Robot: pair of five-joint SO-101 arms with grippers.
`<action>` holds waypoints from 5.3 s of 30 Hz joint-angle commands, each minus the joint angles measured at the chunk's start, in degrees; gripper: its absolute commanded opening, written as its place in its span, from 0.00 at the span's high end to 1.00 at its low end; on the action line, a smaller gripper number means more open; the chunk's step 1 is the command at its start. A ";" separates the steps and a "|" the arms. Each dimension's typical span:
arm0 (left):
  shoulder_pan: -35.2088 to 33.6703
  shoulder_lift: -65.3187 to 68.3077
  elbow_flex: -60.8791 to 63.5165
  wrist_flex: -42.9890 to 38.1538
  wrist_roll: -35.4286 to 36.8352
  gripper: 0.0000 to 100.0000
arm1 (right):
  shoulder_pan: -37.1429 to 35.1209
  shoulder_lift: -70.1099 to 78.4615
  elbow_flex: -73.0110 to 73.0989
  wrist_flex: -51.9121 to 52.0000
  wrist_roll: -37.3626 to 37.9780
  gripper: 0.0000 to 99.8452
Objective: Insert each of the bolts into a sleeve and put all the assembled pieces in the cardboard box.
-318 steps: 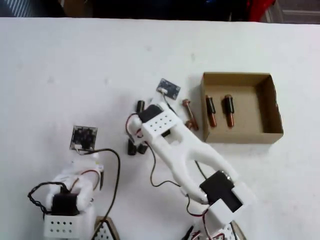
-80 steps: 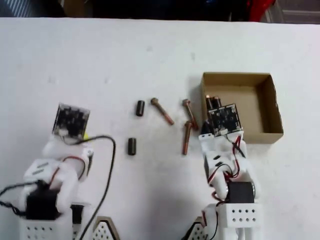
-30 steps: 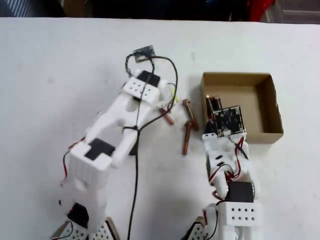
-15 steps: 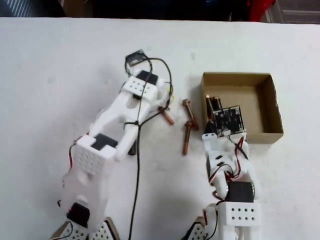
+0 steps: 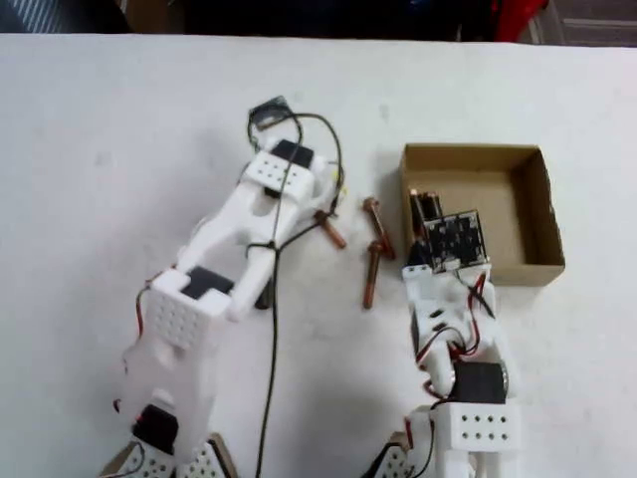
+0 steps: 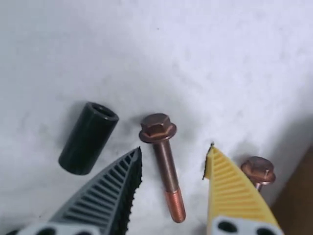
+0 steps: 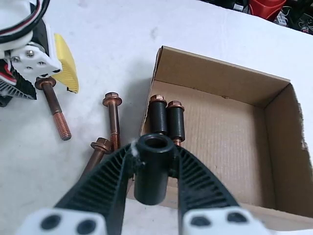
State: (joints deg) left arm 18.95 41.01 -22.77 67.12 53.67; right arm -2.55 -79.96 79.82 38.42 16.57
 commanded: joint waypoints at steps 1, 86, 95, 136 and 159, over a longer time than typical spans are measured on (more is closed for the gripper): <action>-0.40 0.13 -2.73 -1.32 0.53 0.77 | 0.57 -0.84 -0.44 -1.01 -0.09 0.98; 5.41 3.03 -2.46 11.87 -35.08 0.97 | 0.22 -0.84 0.44 -1.36 -0.44 0.98; 5.85 2.42 -2.81 18.73 -45.27 0.98 | -3.47 -0.84 1.41 -1.36 -0.09 0.98; -1.71 -24.22 -5.89 34.73 -54.15 0.98 | -16.48 -0.84 2.90 -7.78 -0.44 0.98; -10.77 -60.35 31.21 21.98 -61.80 0.98 | -32.92 -0.75 2.90 -21.85 -12.57 0.98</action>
State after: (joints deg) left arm 8.66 -12.26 4.48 94.73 -7.34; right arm -35.16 -79.96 83.43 19.08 10.07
